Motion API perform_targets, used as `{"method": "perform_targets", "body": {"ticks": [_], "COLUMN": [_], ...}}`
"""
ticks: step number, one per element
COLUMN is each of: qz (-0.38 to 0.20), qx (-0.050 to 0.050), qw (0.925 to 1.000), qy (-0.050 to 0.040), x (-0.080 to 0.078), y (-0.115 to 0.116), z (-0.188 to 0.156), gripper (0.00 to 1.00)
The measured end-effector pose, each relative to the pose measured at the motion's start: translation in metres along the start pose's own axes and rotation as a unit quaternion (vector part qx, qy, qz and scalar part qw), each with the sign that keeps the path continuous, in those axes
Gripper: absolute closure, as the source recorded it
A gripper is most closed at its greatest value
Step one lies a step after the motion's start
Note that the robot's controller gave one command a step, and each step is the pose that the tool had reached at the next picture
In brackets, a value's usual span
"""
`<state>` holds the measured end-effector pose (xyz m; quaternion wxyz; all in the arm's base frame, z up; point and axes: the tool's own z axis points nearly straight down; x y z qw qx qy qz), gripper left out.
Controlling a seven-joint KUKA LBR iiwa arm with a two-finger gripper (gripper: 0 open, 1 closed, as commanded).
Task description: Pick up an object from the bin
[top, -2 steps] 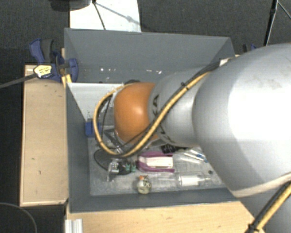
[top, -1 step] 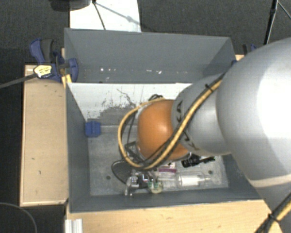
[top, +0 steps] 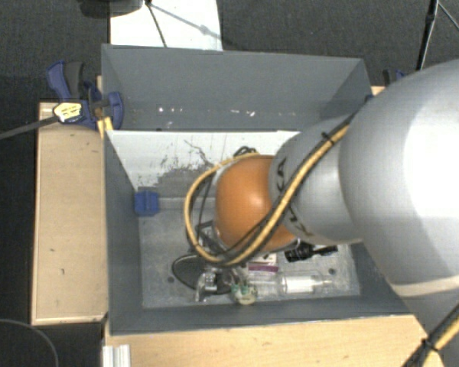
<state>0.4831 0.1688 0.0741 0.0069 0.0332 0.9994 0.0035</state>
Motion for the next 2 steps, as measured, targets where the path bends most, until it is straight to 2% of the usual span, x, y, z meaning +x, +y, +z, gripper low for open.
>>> {"method": "perform_targets", "body": {"ticks": [1,2], "qz": [0.002,0.003], "qx": [0.002,0.003], "qw": [1.0,1.0], "qy": [0.0029,0.0052], "x": [-0.0032,-0.0038], "y": [0.0012,0.0016], "z": [-0.0795,-0.086], "gripper": [1.0,1.0]}}
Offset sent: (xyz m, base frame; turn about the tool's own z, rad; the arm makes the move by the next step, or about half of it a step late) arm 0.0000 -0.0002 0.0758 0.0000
